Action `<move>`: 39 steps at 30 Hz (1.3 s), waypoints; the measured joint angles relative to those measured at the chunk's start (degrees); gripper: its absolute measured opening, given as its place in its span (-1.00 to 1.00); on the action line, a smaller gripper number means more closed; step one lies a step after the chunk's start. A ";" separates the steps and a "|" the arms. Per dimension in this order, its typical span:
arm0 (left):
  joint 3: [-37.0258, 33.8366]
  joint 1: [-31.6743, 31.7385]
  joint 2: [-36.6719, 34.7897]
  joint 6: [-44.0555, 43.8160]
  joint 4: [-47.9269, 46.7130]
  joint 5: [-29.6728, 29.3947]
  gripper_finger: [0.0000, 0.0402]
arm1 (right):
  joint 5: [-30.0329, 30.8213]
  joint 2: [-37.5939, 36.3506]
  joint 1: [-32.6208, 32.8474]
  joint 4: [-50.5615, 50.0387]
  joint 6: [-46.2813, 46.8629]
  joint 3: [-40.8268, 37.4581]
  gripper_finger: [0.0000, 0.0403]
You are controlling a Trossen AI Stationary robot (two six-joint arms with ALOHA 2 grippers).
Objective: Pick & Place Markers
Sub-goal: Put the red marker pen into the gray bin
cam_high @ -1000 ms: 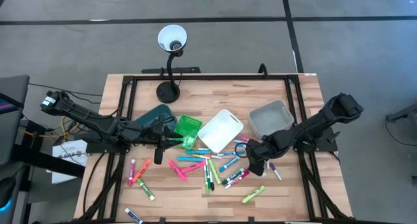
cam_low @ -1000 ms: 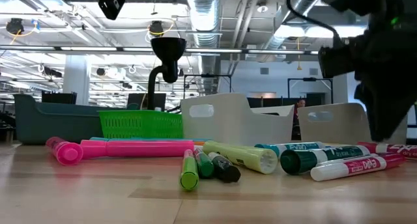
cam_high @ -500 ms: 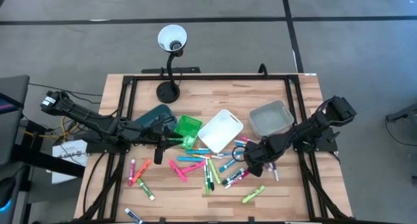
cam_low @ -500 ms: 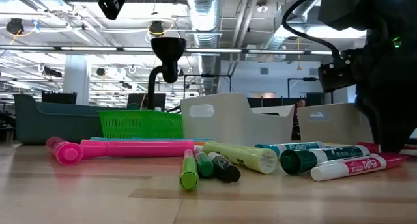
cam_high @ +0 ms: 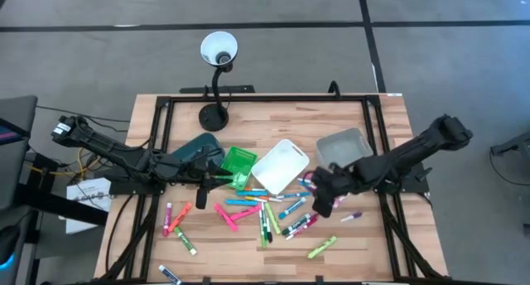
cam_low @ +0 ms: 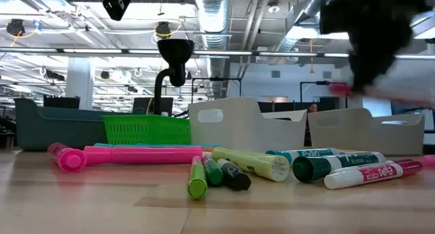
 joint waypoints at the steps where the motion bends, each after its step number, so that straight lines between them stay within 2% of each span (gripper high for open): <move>1: 0.01 0.00 0.00 0.01 0.02 0.00 -0.53 | 2.45 -1.19 -0.34 -2.37 -1.35 1.36 -0.73; 6: 0.01 0.00 0.02 0.01 -0.02 0.00 -0.53 | 16.84 -6.21 -3.77 -19.18 -4.20 7.39 -0.68; 8: 0.02 0.00 0.02 0.02 0.02 0.00 -0.53 | 21.05 -7.75 -6.00 -24.09 -9.69 7.78 -0.69; 10: 0.02 0.00 0.02 0.02 0.01 0.00 -0.53 | 22.83 -8.86 -8.69 -26.32 -17.29 7.25 -0.70; 13: 0.02 0.00 0.02 0.00 -0.02 0.00 -0.53 | 22.18 -9.76 -14.15 -27.15 -25.03 5.03 -0.70; 18: 0.02 0.00 0.02 0.02 0.02 0.00 -0.53 | 17.45 -8.19 -22.82 -26.87 -26.93 -0.70 -0.70; 23: 0.02 0.00 0.02 0.02 -0.02 0.01 -0.53 | 14.05 -5.33 -27.75 -22.71 -31.46 -5.06 -0.70; 26: 0.02 0.00 0.02 0.02 -0.02 0.00 -0.53 | 10.12 -2.68 -29.62 -20.62 -34.36 -5.03 -0.70; 32: 0.02 -0.01 0.02 0.02 -0.02 0.01 -0.53 | 7.99 3.84 -31.53 -13.60 -40.92 -4.99 -0.70; 39: 0.02 0.00 0.02 0.02 -0.02 0.02 -0.53 | 6.02 12.49 -33.07 -12.71 -41.48 -4.70 -0.66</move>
